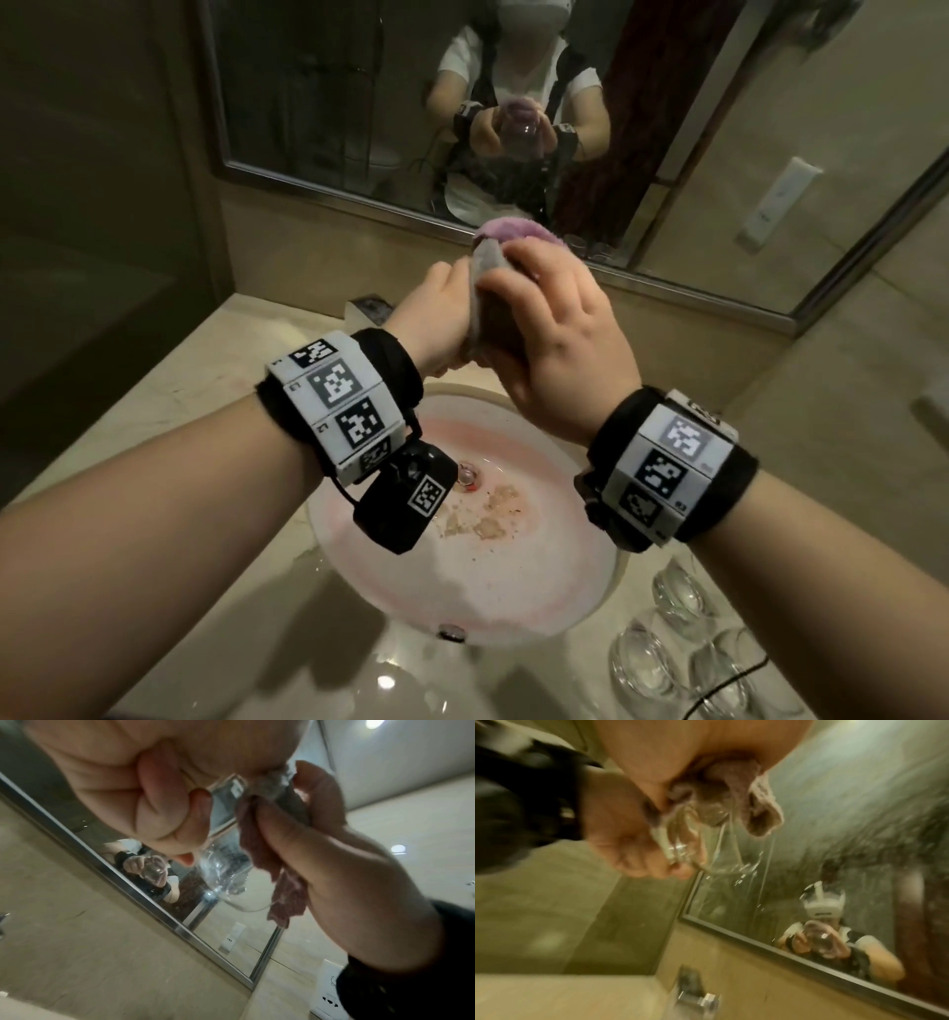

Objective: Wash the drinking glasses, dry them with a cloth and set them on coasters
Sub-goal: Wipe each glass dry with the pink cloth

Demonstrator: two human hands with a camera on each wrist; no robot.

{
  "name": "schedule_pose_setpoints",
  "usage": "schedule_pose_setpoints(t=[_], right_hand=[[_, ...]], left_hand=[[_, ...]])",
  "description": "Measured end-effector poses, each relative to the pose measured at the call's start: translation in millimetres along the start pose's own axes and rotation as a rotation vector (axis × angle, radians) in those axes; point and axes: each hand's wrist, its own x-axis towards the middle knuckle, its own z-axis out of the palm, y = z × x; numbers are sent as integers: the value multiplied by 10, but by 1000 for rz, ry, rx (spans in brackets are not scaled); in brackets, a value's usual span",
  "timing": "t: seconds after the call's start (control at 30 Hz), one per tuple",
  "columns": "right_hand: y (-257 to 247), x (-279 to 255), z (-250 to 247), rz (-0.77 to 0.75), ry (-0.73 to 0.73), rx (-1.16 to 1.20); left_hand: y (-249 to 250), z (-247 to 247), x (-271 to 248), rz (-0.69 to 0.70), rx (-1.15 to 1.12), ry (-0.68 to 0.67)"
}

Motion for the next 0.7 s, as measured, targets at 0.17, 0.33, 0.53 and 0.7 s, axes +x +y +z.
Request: schedule_pose_setpoints(t=[0.17,0.33,0.53,0.7], right_hand=[[116,247,-164,488,-337,300],[237,269,-335,1161,-479,1322],[171,170,-354,1384,-166,1784],[116,142,-207,1510,-29,1940]], left_hand=[[-18,38,-64,147,79,78],[37,75,-155,263,206,-21],[101,41,46,275,105,138],[-43,39,73,230,43,123]])
